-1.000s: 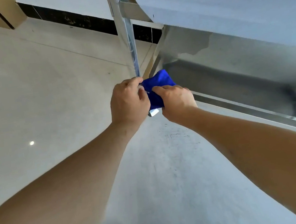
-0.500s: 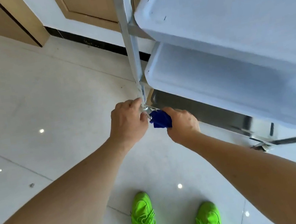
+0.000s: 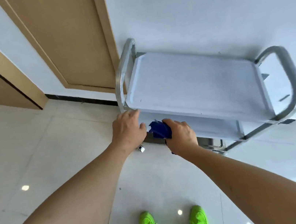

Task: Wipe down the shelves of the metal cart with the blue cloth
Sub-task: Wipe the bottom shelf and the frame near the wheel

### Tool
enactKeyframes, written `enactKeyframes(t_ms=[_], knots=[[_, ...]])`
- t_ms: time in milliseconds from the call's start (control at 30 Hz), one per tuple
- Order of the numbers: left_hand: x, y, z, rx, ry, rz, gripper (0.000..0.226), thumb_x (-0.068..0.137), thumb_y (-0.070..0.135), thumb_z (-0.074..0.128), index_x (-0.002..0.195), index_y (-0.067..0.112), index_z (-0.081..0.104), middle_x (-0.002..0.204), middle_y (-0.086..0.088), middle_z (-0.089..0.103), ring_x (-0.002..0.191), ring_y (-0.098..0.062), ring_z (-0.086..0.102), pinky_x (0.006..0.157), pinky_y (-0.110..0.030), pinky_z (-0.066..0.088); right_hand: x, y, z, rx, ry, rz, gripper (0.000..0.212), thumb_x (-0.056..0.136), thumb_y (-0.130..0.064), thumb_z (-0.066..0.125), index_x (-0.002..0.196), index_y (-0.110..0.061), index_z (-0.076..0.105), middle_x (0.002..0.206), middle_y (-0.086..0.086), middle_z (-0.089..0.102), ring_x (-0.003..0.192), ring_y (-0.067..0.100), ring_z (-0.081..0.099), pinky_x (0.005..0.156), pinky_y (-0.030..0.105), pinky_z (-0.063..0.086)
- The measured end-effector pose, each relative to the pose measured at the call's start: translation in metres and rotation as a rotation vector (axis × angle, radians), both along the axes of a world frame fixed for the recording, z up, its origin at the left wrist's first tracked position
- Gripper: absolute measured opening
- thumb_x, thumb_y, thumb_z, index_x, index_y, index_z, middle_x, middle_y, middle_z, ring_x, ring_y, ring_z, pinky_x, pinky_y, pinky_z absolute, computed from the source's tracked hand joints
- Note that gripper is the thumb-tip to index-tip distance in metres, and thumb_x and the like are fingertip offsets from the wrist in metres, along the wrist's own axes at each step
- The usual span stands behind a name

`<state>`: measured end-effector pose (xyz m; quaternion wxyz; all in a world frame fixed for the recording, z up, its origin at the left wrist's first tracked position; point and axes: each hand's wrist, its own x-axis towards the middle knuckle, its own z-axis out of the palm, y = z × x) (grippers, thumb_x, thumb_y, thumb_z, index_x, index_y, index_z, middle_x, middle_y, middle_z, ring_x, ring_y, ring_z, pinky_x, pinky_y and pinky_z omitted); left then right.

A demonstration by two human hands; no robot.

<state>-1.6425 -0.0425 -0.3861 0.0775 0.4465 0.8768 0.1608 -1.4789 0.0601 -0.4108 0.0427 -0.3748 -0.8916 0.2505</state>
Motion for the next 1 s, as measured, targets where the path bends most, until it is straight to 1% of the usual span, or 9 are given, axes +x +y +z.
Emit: enactKeyframes(t_ms=[200,333,367,500,600,667,767,867,1000], knots=[[0.028,0.068,0.060,-0.001,0.025,-0.198,0.053,0.094,0.041,0.049,0.142,0.021,0.041,0.141,-0.005,0.050,0.129,-0.030,0.041,0.103,-0.044,0.039,0.040,0.040,0.069,0.134,0.087,-0.217,0.045,0.082,-0.009,0.060,0.122,-0.030,0.054,0.093,-0.005,0.063,0.091,0.025,0.052,0.065,0.030,0.037],[0.063,0.124,0.093,0.021,0.035,-0.330,0.053,0.094,0.039,0.050,0.143,0.022,0.041,0.145,-0.005,0.047,0.132,-0.031,0.040,0.102,-0.044,0.039,0.073,0.076,0.103,0.191,0.144,-0.354,0.043,0.082,-0.008,0.060,0.120,-0.028,0.056,0.092,-0.003,0.064,0.090,0.025,0.052,0.066,0.033,0.045],[0.072,0.139,0.100,0.031,0.037,-0.357,0.052,0.093,0.038,0.050,0.142,0.022,0.042,0.144,-0.005,0.048,0.131,-0.031,0.040,0.101,-0.043,0.039,0.082,0.085,0.109,0.199,0.158,-0.384,0.043,0.082,-0.008,0.060,0.120,-0.028,0.056,0.090,-0.003,0.063,0.090,0.025,0.052,0.066,0.034,0.047],[0.108,0.201,0.120,0.043,0.049,-0.433,0.051,0.092,0.036,0.051,0.140,0.021,0.043,0.141,-0.005,0.049,0.130,-0.030,0.040,0.100,-0.042,0.039,0.123,0.131,0.125,0.244,0.168,-0.473,0.041,0.083,-0.009,0.059,0.119,-0.029,0.056,0.088,-0.007,0.058,0.089,0.023,0.052,0.064,0.034,0.042],[0.135,0.252,0.126,0.048,0.063,-0.471,0.050,0.093,0.036,0.050,0.141,0.021,0.043,0.143,-0.004,0.048,0.131,-0.030,0.038,0.101,-0.041,0.038,0.157,0.176,0.130,0.228,0.149,-0.517,0.039,0.082,-0.008,0.060,0.115,-0.030,0.056,0.089,-0.006,0.063,0.085,0.026,0.058,0.062,0.037,0.050],[0.152,0.289,0.128,0.048,0.070,-0.486,0.051,0.093,0.036,0.049,0.142,0.021,0.042,0.145,-0.004,0.046,0.133,-0.029,0.036,0.103,-0.041,0.037,0.177,0.214,0.131,0.202,0.148,-0.552,0.038,0.080,-0.008,0.061,0.111,-0.030,0.056,0.084,-0.006,0.063,0.077,0.026,0.060,0.059,0.039,0.055],[0.176,0.344,0.125,0.029,0.075,-0.499,0.051,0.094,0.037,0.047,0.143,0.023,0.040,0.147,-0.003,0.043,0.135,-0.027,0.034,0.105,-0.040,0.035,0.200,0.275,0.128,0.180,0.133,-0.580,0.040,0.074,-0.005,0.056,0.105,-0.031,0.056,0.076,-0.009,0.059,0.074,0.021,0.059,0.053,0.032,0.049],[0.196,0.393,0.118,0.005,0.079,-0.504,0.050,0.094,0.036,0.047,0.142,0.023,0.040,0.144,-0.003,0.045,0.133,-0.027,0.035,0.104,-0.040,0.035,0.218,0.331,0.123,0.165,0.105,-0.561,0.047,0.074,-0.005,0.057,0.113,-0.030,0.056,0.086,-0.007,0.064,0.088,0.025,0.057,0.060,0.031,0.040],[0.213,0.445,0.107,-0.029,0.066,-0.490,0.051,0.094,0.036,0.048,0.143,0.023,0.040,0.143,-0.004,0.046,0.133,-0.028,0.036,0.104,-0.041,0.035,0.233,0.396,0.115,0.172,0.068,-0.599,0.039,0.077,-0.007,0.055,0.111,-0.026,0.054,0.087,-0.005,0.058,0.091,0.028,0.054,0.066,0.033,0.034]])
